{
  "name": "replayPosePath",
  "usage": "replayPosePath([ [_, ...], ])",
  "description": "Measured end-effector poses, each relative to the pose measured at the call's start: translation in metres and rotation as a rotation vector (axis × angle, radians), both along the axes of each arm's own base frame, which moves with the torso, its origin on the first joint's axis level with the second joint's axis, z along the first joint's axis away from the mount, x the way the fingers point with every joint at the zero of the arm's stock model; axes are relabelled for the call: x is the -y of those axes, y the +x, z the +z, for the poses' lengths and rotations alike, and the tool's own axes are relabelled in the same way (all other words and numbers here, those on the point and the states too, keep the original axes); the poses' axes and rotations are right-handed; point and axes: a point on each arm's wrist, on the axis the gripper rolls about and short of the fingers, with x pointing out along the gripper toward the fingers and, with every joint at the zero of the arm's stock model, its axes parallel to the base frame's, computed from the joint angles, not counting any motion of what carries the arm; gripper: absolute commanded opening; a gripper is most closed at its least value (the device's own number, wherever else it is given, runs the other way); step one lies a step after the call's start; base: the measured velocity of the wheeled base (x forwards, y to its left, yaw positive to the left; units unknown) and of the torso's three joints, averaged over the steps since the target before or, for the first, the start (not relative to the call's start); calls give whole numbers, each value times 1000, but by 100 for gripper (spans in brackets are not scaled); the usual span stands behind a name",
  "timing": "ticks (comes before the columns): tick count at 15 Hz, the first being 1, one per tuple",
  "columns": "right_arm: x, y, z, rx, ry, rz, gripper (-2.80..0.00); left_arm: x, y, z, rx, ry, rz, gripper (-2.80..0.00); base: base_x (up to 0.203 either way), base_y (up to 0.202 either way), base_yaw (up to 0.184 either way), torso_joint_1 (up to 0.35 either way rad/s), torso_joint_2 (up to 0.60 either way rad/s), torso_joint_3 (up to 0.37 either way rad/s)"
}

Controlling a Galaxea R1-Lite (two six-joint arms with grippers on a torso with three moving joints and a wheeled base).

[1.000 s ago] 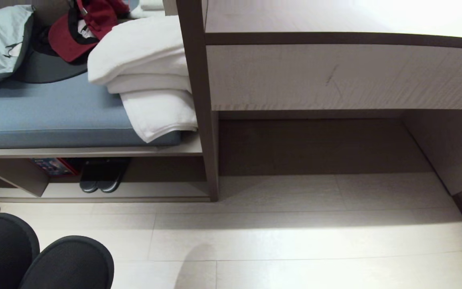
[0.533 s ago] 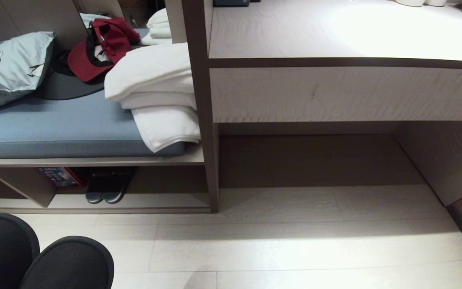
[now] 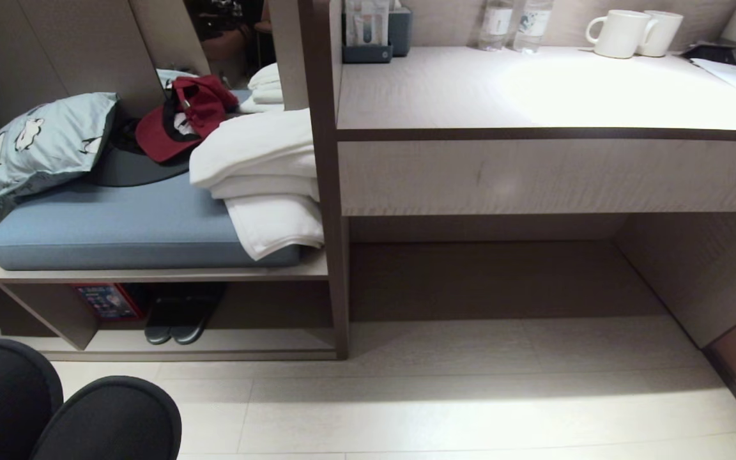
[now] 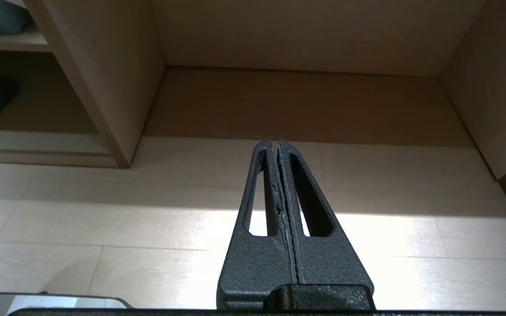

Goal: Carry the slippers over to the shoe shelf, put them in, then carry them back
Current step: Place the slippers on the floor

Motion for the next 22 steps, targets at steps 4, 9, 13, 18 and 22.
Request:
replayPosePath([
  [4, 0, 0, 0, 0, 0, 0, -280, 0, 0, 0, 0, 0, 0, -280, 0, 0, 0, -2, -1, 205],
  [9, 0, 0, 0, 0, 0, 0, -280, 0, 0, 0, 0, 0, 0, -280, 0, 0, 0, 2, 4, 200],
  [13, 0, 0, 0, 0, 0, 0, -280, 0, 0, 0, 0, 0, 0, -280, 0, 0, 0, 4, 1, 203],
  [18, 0, 0, 0, 0, 0, 0, -280, 0, 0, 0, 0, -20, 5, -280, 0, 0, 0, 2, 1, 77],
  [22, 0, 0, 0, 0, 0, -1, -280, 0, 0, 0, 0, -24, 7, -280, 0, 0, 0, 0, 0, 0],
])
